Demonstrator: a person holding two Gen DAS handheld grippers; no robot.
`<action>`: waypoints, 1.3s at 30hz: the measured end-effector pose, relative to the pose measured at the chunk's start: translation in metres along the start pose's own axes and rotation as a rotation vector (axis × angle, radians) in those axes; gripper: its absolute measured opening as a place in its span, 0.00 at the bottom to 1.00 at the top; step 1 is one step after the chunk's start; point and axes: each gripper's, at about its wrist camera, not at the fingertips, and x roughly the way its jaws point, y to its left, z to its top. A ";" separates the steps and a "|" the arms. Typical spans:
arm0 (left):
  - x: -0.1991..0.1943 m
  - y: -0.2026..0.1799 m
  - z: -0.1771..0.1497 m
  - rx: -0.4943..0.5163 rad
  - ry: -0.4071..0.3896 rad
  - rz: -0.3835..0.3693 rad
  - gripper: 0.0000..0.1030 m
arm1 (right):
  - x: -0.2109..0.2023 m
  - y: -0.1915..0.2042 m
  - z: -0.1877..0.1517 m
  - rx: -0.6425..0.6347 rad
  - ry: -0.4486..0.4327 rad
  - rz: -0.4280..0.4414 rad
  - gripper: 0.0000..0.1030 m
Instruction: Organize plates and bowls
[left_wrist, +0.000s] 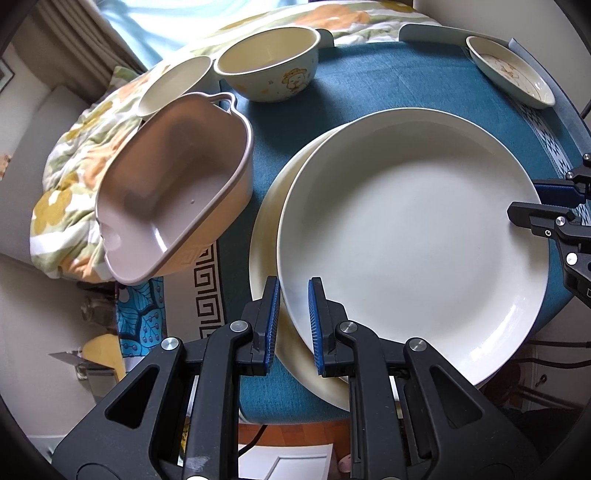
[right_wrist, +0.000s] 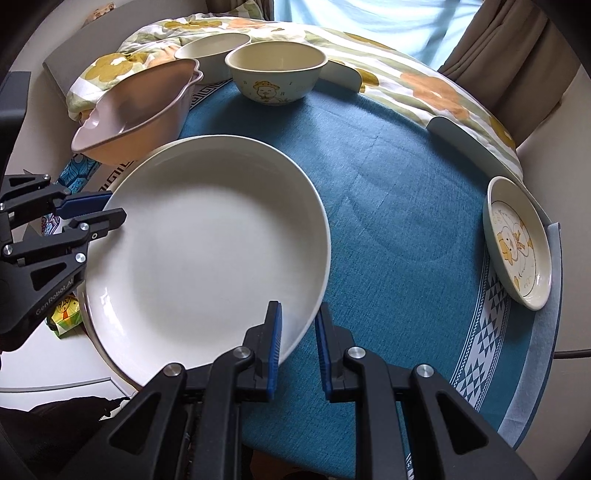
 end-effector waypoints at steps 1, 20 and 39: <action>-0.001 -0.001 -0.002 0.003 -0.001 0.006 0.12 | 0.000 0.000 0.000 -0.002 0.000 -0.002 0.16; -0.015 0.001 -0.001 0.029 -0.036 0.039 0.12 | -0.003 -0.002 0.001 0.020 -0.006 0.004 0.16; -0.125 -0.063 0.170 0.208 -0.365 -0.483 1.00 | -0.151 -0.142 -0.067 0.649 -0.299 -0.069 1.00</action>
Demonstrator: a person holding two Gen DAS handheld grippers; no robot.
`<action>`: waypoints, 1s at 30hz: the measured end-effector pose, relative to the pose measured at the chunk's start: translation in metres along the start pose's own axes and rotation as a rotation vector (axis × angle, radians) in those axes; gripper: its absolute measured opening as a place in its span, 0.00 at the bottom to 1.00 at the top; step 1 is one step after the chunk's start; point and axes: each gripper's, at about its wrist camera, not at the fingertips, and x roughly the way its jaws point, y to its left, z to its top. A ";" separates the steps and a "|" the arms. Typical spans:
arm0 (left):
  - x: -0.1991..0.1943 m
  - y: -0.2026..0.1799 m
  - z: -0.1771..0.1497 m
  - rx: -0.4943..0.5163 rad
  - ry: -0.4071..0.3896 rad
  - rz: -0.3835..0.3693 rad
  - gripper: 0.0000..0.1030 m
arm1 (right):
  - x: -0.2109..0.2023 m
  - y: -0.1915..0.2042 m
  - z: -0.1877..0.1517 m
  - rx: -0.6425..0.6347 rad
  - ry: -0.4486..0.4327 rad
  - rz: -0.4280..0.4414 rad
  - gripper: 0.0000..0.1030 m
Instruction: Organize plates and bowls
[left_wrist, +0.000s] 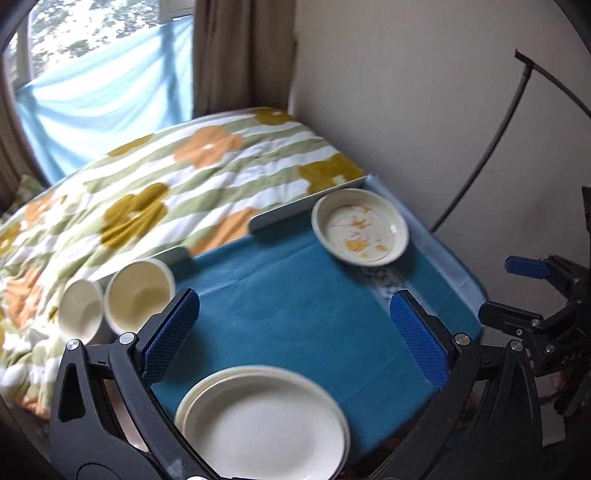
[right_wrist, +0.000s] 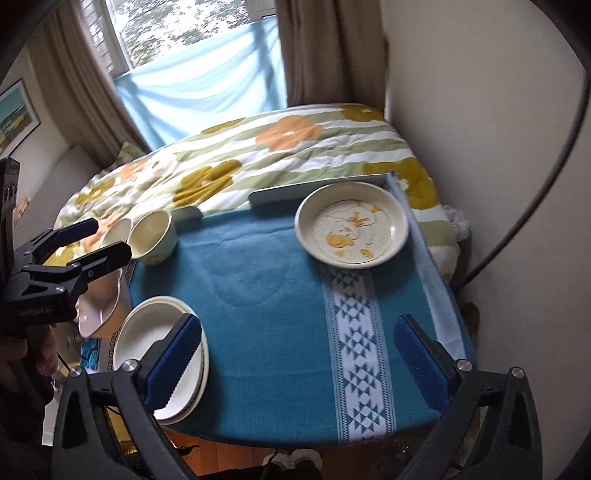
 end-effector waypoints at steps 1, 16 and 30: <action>0.011 -0.005 0.013 0.014 0.009 -0.044 1.00 | -0.004 -0.011 0.003 0.040 -0.015 -0.012 1.00; 0.231 -0.026 0.093 0.039 0.314 -0.208 0.78 | 0.117 -0.132 0.039 0.466 0.008 0.063 0.83; 0.327 -0.014 0.089 0.035 0.436 -0.182 0.44 | 0.195 -0.151 0.050 0.524 0.088 0.038 0.37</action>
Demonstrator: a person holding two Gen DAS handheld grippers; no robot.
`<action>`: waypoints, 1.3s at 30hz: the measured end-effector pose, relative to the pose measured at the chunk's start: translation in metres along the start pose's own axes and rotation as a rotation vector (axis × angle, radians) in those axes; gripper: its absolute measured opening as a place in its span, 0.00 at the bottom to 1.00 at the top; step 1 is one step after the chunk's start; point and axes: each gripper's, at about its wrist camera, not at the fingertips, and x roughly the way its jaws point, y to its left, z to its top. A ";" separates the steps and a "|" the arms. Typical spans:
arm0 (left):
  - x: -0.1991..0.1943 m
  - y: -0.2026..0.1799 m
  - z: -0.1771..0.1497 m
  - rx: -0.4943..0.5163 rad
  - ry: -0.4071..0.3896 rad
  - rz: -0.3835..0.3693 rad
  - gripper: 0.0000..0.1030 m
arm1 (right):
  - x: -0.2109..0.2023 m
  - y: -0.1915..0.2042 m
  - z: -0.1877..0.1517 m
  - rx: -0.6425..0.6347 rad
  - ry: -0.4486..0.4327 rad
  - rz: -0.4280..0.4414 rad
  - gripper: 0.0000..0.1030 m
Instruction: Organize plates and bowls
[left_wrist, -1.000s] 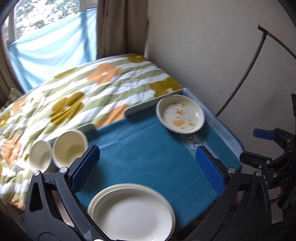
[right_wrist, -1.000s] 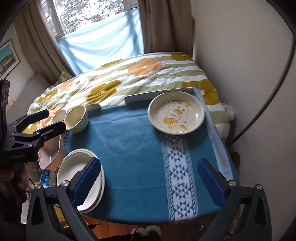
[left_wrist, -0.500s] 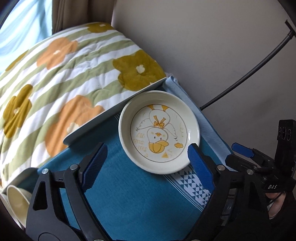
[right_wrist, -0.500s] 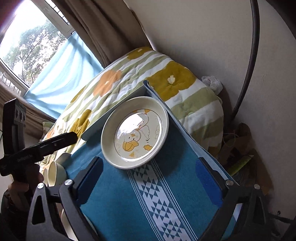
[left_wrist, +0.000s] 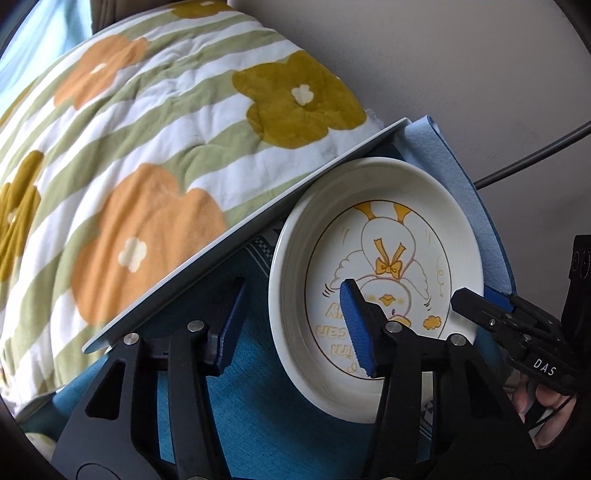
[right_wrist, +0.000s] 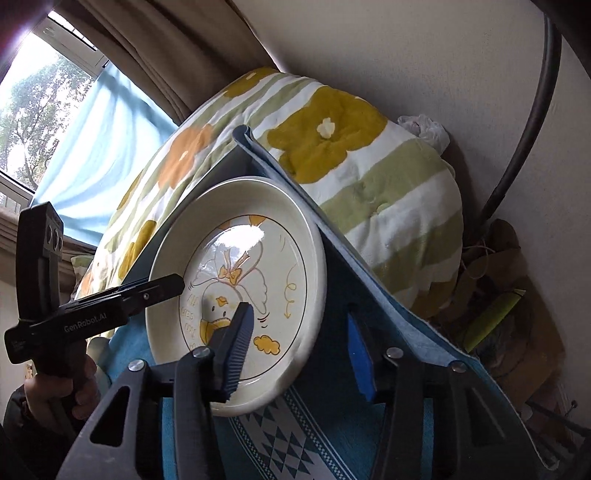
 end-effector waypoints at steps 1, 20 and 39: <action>0.000 0.000 0.000 0.003 -0.005 0.000 0.43 | 0.001 0.000 0.000 -0.005 -0.001 0.000 0.33; -0.034 -0.017 -0.011 0.020 -0.075 0.060 0.16 | -0.009 0.006 0.000 -0.050 -0.021 0.010 0.15; -0.217 -0.030 -0.167 -0.159 -0.315 0.126 0.16 | -0.128 0.094 -0.067 -0.346 -0.067 0.139 0.15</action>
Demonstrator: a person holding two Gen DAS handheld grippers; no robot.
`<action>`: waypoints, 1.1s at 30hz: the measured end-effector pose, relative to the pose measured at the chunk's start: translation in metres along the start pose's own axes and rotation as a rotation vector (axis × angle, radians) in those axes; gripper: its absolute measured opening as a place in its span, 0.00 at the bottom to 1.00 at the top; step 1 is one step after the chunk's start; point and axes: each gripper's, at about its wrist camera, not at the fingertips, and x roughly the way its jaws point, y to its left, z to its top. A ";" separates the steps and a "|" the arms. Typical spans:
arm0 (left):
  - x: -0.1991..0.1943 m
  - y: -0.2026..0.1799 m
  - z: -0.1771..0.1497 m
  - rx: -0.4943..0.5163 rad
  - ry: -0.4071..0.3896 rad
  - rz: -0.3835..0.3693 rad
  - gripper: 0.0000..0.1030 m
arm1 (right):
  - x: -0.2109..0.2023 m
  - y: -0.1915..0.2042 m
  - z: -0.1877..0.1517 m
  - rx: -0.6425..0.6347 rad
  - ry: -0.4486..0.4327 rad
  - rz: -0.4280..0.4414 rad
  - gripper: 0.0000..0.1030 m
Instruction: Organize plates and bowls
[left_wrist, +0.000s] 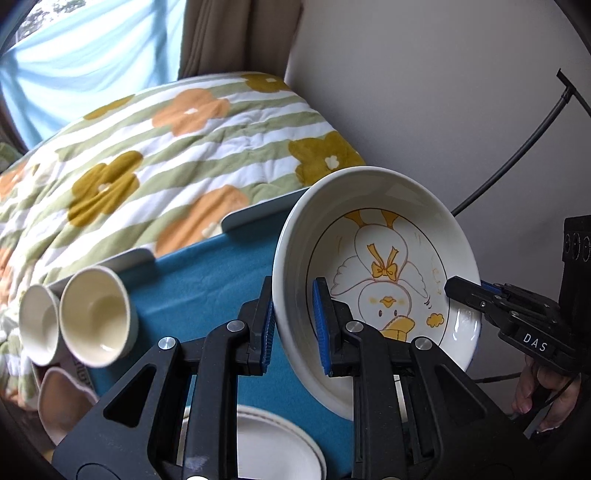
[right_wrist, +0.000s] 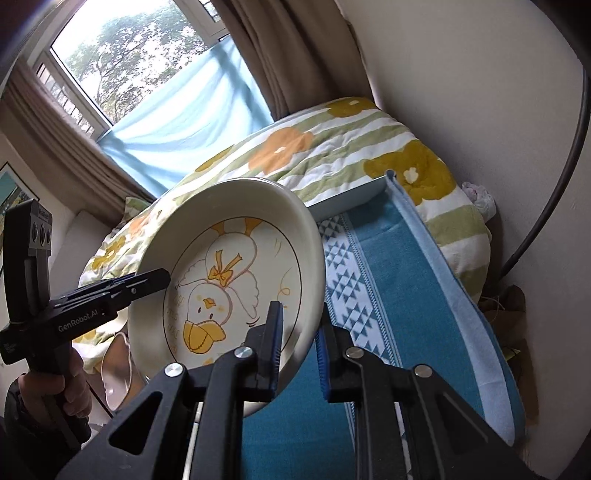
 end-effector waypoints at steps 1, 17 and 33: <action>-0.010 0.004 -0.010 -0.012 -0.008 0.006 0.16 | -0.003 0.008 -0.007 -0.013 -0.005 0.003 0.15; -0.059 0.067 -0.167 -0.229 0.024 0.096 0.16 | 0.025 0.073 -0.106 -0.171 0.142 0.111 0.15; -0.024 0.105 -0.235 -0.406 0.087 0.195 0.16 | 0.080 0.103 -0.131 -0.363 0.248 0.169 0.15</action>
